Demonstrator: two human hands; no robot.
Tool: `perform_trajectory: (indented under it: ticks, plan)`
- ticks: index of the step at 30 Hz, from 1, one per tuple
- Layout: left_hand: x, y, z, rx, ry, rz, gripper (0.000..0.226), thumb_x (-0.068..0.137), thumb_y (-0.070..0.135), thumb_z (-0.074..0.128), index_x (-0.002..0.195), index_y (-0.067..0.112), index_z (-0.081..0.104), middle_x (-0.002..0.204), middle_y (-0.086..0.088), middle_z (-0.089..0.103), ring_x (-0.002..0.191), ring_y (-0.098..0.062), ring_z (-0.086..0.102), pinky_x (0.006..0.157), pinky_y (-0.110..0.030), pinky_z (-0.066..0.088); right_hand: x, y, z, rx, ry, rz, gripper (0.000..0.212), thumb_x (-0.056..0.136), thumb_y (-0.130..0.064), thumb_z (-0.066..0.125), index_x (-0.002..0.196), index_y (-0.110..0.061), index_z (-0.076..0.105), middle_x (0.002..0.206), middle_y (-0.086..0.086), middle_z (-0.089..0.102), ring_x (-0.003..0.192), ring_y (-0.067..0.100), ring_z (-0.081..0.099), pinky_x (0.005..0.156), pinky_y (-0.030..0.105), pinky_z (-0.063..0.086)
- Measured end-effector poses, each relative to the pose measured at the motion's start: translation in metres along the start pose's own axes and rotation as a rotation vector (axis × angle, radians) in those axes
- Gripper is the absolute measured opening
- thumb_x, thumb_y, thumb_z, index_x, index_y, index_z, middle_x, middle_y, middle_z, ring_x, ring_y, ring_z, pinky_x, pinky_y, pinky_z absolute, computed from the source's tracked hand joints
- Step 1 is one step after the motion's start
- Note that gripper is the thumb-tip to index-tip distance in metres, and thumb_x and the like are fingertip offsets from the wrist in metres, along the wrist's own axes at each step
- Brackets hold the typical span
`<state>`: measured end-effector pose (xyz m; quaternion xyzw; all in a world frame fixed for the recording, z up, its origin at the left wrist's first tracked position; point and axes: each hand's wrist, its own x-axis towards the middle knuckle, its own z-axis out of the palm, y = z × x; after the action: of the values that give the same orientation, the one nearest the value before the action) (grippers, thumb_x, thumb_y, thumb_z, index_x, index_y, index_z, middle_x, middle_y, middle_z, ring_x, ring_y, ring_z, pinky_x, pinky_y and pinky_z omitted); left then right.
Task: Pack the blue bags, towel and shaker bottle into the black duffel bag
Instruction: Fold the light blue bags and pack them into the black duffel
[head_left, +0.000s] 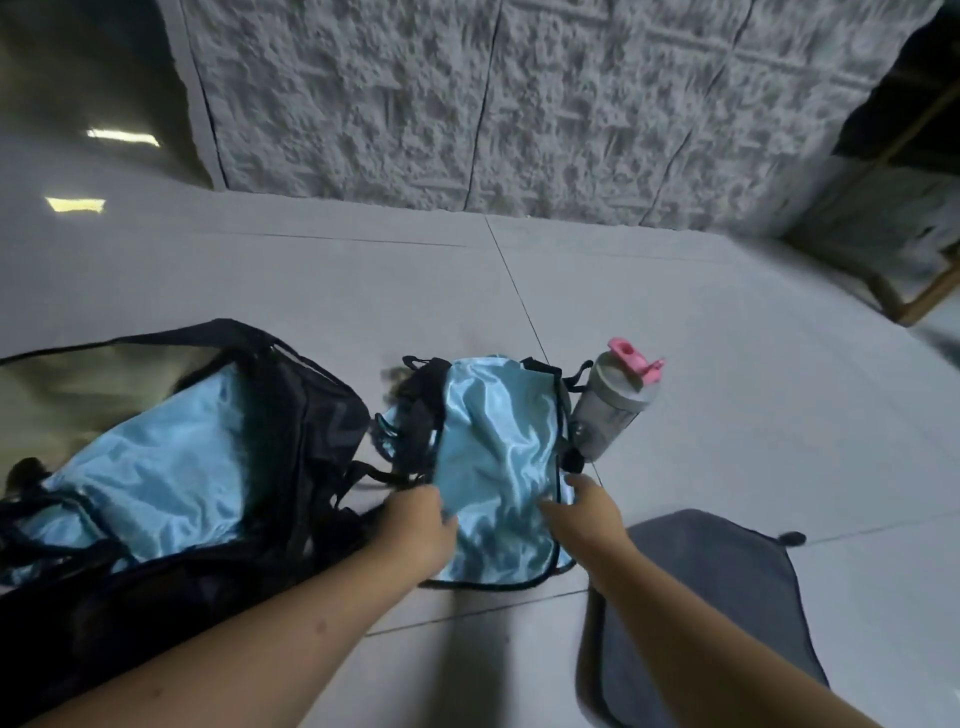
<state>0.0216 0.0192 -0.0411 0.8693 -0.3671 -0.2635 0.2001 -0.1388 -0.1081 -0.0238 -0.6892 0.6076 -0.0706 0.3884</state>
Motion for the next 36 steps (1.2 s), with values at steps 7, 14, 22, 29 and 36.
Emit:
perform_trajectory:
  ticks: [7, 14, 22, 29, 36]
  plan:
    - [0.026, 0.007, 0.033, -0.451, 0.059, -0.308, 0.039, 0.080, 0.025, 0.082, 0.106, 0.004, 0.062, 0.098, -0.015, 0.073, 0.086, -0.030, 0.072, 0.057, -0.029, 0.048, 0.023, 0.032, 0.017, 0.080, 0.035, 0.114, 0.053, 0.073, -0.036, 0.087, 0.110, -0.009, 0.061, 0.097, 0.005, 0.072, 0.088, 0.026, 0.072, 0.080, 0.043, 0.063]
    - [0.033, 0.005, 0.040, -0.672, -0.042, -0.421, 0.025, 0.072, 0.014, 0.082, 0.094, 0.004, 0.074, 0.088, -0.013, 0.076, 0.082, -0.031, 0.074, 0.080, -0.045, 0.063, 0.021, 0.035, 0.021, 0.172, 0.008, 0.238, 0.030, 0.078, -0.028, 0.086, 0.087, -0.002, 0.074, 0.078, 0.012, 0.075, 0.067, 0.025, 0.071, 0.061, 0.038, 0.063]
    - [0.021, 0.003, 0.042, -1.025, -0.243, -0.370, 0.033, 0.079, 0.009, 0.083, 0.111, 0.006, 0.073, 0.101, -0.014, 0.080, 0.096, -0.034, 0.076, 0.095, -0.054, 0.058, 0.011, 0.037, 0.022, 0.435, -0.009, 0.233, 0.024, 0.083, -0.003, 0.073, 0.107, -0.002, 0.072, 0.088, 0.013, 0.077, 0.079, 0.032, 0.076, 0.070, 0.043, 0.066]
    - [0.005, -0.005, 0.057, -0.959, -0.219, -0.428, 0.041, 0.077, 0.003, 0.084, 0.112, 0.003, 0.066, 0.100, -0.019, 0.077, 0.089, -0.037, 0.076, 0.084, -0.055, 0.062, -0.010, 0.041, 0.024, 0.324, -0.035, 0.312, 0.012, 0.084, -0.008, 0.069, 0.095, -0.004, 0.068, 0.090, 0.013, 0.072, 0.080, 0.030, 0.071, 0.065, 0.035, 0.062]
    - [-0.028, -0.025, 0.057, -0.876, -0.237, -0.436, 0.066, 0.051, 0.019, 0.087, 0.110, 0.004, 0.059, 0.100, -0.020, 0.073, 0.088, -0.036, 0.074, 0.084, -0.052, 0.062, -0.034, 0.049, 0.037, 0.283, -0.058, 0.371, 0.022, 0.089, -0.016, 0.072, 0.104, -0.001, 0.065, 0.097, 0.014, 0.070, 0.087, 0.030, 0.069, 0.074, 0.038, 0.061]
